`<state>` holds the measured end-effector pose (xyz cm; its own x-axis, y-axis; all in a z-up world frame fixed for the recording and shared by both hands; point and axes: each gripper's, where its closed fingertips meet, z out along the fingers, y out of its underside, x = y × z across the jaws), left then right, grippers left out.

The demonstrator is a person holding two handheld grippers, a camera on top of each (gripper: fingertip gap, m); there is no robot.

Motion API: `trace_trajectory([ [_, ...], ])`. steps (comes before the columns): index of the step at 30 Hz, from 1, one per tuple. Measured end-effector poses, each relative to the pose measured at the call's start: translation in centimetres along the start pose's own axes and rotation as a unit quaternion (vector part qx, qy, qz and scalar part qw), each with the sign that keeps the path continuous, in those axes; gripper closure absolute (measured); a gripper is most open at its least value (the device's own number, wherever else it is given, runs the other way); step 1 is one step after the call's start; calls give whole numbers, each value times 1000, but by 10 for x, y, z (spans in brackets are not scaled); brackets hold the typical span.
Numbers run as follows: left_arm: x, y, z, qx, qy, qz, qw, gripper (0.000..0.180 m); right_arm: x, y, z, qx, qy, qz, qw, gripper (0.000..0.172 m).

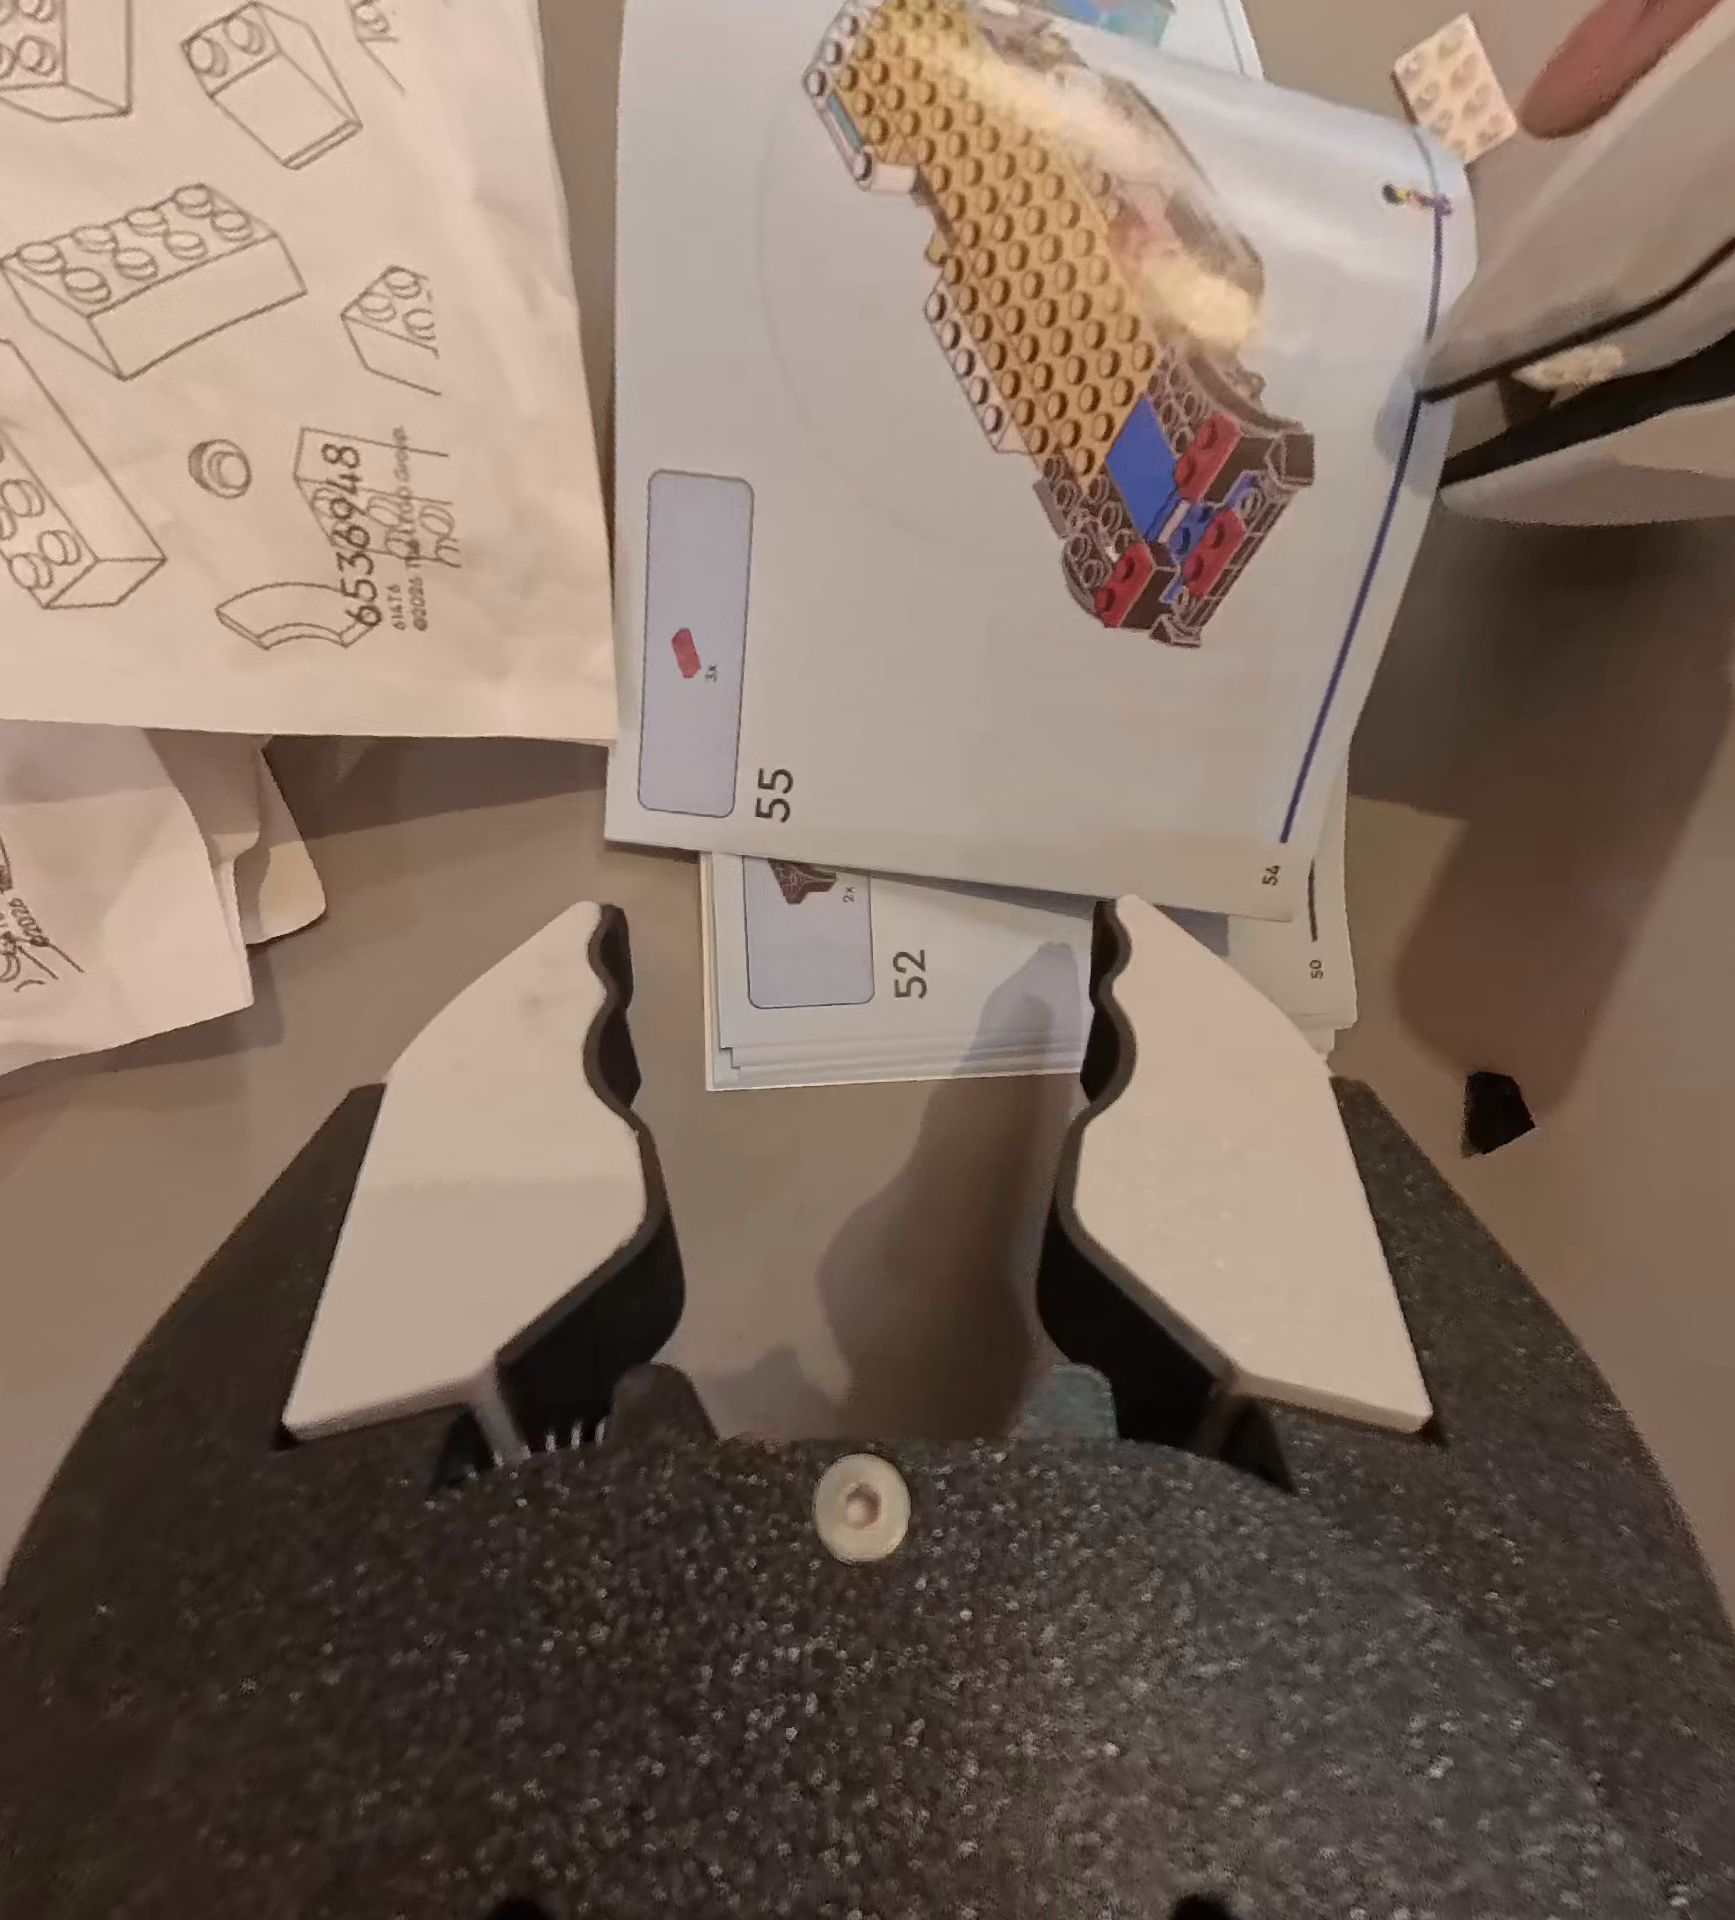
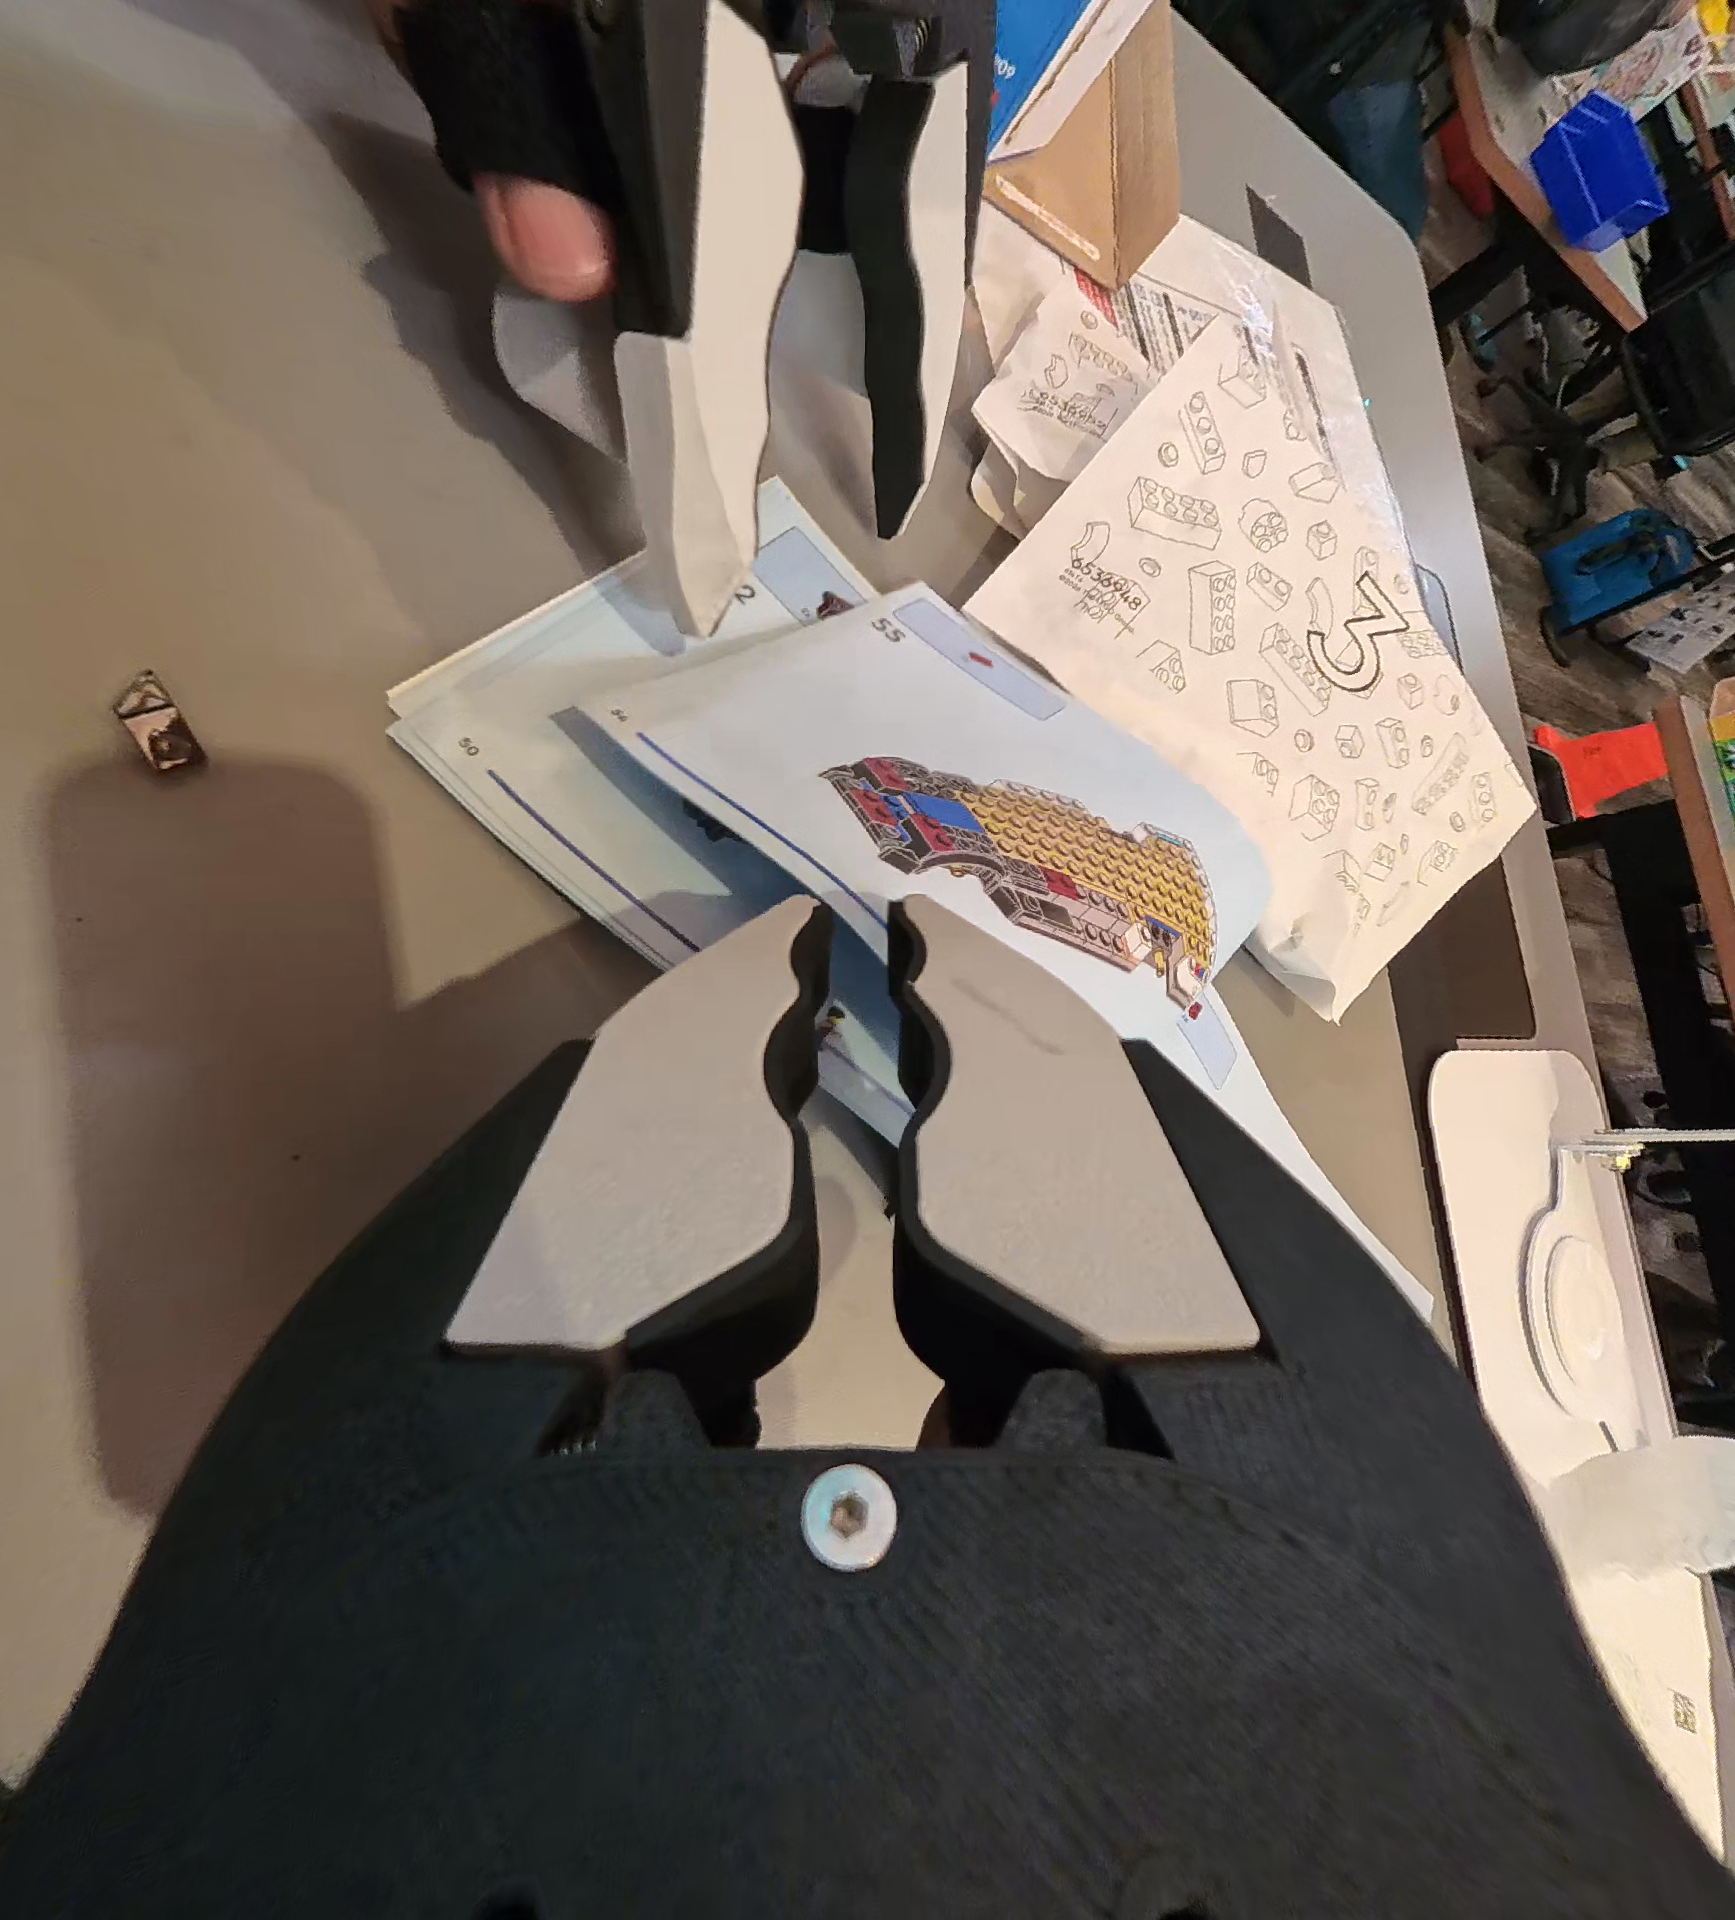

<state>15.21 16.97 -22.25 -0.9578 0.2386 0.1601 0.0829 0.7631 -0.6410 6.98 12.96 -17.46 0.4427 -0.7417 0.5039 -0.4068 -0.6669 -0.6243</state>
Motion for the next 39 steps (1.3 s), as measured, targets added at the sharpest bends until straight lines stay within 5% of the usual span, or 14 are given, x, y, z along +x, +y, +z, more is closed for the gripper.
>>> trace_trajectory([
  [21,-12,-28,-8,97,59,-200,973,104,28,-16,-19,65,84,-4,994,172],
  [33,-5,-58,-21,228,142,-381,885,106,39,-18,-29,88,103,13,991,172],
  [39,17,-70,-31,283,251,-418,826,117,39,-23,-31,107,96,29,989,172],
])
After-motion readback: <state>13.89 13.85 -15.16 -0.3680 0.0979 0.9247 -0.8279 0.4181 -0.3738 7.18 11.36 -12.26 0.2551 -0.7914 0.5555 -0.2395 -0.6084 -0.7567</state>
